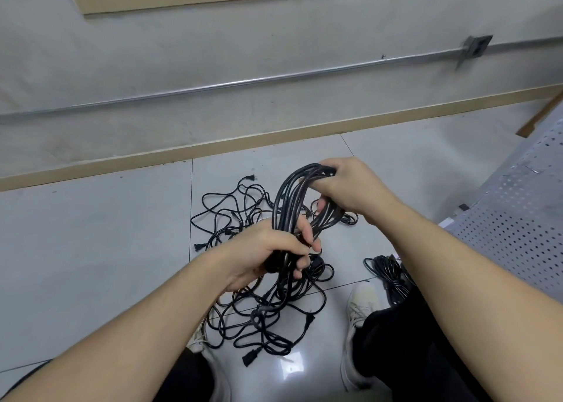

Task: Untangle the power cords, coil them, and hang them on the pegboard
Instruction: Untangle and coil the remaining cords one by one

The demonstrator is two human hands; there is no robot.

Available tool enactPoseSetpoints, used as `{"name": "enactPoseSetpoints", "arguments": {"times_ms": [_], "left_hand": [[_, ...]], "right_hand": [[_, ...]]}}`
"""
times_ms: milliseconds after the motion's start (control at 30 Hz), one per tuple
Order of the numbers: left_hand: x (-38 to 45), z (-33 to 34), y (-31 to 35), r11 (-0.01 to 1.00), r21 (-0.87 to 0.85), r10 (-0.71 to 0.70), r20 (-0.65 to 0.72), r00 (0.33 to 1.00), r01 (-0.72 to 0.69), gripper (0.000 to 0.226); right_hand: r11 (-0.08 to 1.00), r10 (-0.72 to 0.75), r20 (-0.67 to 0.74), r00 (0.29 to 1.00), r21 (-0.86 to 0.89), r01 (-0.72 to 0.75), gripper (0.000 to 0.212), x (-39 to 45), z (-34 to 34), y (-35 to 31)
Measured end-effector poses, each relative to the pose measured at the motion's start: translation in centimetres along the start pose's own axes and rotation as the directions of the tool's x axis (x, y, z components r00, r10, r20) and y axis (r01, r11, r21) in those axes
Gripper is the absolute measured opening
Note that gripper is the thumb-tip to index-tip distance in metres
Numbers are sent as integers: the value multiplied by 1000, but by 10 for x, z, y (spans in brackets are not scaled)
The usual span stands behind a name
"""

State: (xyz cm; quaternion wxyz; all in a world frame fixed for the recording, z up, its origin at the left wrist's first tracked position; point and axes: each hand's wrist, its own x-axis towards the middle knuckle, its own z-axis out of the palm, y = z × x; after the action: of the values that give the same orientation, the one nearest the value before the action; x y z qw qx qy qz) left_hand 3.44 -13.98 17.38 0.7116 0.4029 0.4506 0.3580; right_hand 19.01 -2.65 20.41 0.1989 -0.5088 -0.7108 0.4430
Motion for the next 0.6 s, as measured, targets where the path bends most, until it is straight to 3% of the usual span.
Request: {"name": "enactPoseSetpoints", "arguments": {"times_ms": [133,233,333,433,500,600], "left_hand": [[-6,0,7,999,50,9,-2,1000,-9,8],[-15,-5,6,997,59,-49,63,997,45,29],[-19,-9,4,984,-150,-71,134,989,91,24],[-18,-14,7,925,-355,-20,305,952,133,9],[-15,-15,8,902,-405,12,369,929,149,16],[-10,-7,8,915,-381,12,350,937,131,32]], "right_hand": [[969,-178,-143,974,-197,148,26,11,8,1],[961,-166,-94,982,-238,140,29,14,12,4],[992,-101,-31,994,-80,98,18,13,15,4],[958,-99,82,992,279,72,25,7,12,-5],[891,-81,189,979,453,-14,34,8,9,-4],[838,-53,307,950,532,-125,37,11,10,6]]}}
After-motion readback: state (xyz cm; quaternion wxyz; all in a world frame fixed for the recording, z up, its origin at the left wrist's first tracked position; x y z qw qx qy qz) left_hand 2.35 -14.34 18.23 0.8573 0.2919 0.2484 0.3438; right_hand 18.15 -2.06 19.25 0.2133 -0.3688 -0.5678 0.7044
